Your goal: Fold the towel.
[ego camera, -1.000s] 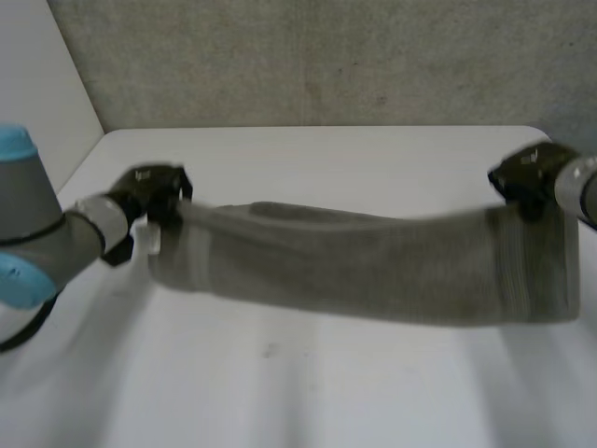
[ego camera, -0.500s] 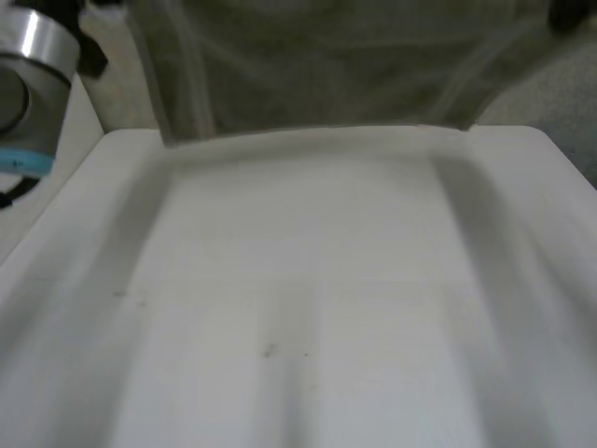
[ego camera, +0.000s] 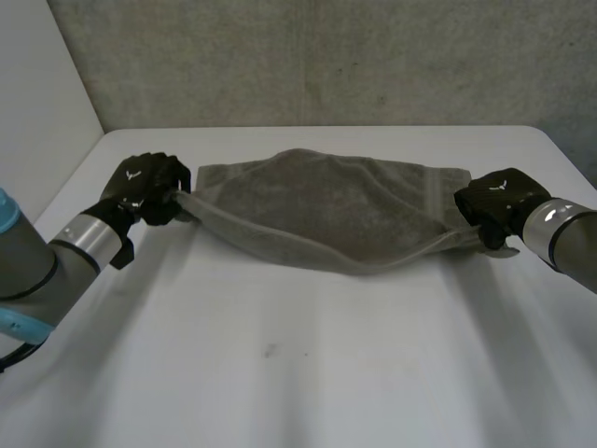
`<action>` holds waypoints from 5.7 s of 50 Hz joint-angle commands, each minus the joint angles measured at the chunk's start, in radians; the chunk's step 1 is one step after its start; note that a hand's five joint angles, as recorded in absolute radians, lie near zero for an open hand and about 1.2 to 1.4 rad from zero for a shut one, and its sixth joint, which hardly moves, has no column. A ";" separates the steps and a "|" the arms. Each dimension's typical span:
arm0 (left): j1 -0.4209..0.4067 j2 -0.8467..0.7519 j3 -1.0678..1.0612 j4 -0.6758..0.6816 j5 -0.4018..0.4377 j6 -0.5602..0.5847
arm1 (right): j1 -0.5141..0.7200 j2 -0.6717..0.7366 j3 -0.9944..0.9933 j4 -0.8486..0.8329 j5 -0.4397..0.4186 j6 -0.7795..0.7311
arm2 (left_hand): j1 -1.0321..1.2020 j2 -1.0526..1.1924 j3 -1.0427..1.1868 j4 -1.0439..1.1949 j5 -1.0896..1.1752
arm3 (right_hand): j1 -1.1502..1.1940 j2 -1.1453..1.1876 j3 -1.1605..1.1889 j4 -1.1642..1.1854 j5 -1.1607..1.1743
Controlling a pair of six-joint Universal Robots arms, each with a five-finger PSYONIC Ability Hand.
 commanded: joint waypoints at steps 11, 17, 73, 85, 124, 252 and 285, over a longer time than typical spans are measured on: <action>0.124 0.284 -0.216 -0.209 0.046 0.040 | -0.117 -0.347 0.169 0.146 -0.002 -0.079 | 0.198 0.178 0.179 0.176 0.189 | 0.065 0.065 0.057 0.058 0.049; 0.208 0.534 -0.326 -0.468 0.155 0.184 | -0.229 -0.565 0.229 0.316 -0.047 -0.216 | 0.198 0.178 0.179 0.176 0.189 | 0.065 0.065 0.057 0.058 0.049; -0.114 -0.377 0.611 -0.428 -0.220 0.192 | -0.060 0.433 -0.575 0.112 0.093 -0.076 | 0.198 0.178 0.179 0.176 0.189 | 0.065 0.065 0.057 0.058 0.049; -0.152 -0.404 0.654 -0.428 -0.220 0.186 | -0.033 0.488 -0.665 0.056 0.142 -0.055 | -1.024 -1.044 -1.042 -1.045 -1.033 | -1.157 -1.157 -1.165 -1.164 -1.173; -0.137 0.070 0.025 -0.326 -0.210 0.138 | -0.246 -0.046 0.355 -0.286 -0.060 0.021 | -1.024 -1.044 -1.042 -1.045 -1.033 | -0.915 -0.915 -0.923 -0.922 -0.931; -0.224 0.128 0.064 -0.282 -0.222 -0.055 | 0.635 0.189 0.010 -0.391 0.101 -0.321 | -1.024 -1.044 -1.042 -1.045 -1.033 | -1.151 -1.151 -1.160 -1.159 -1.168; -0.526 -0.163 0.344 -0.331 -0.365 -0.201 | 0.147 -0.047 0.232 -0.394 -0.066 0.689 | -1.024 -1.044 -1.042 -1.045 -1.033 | -1.157 -1.157 -1.165 -1.164 -1.173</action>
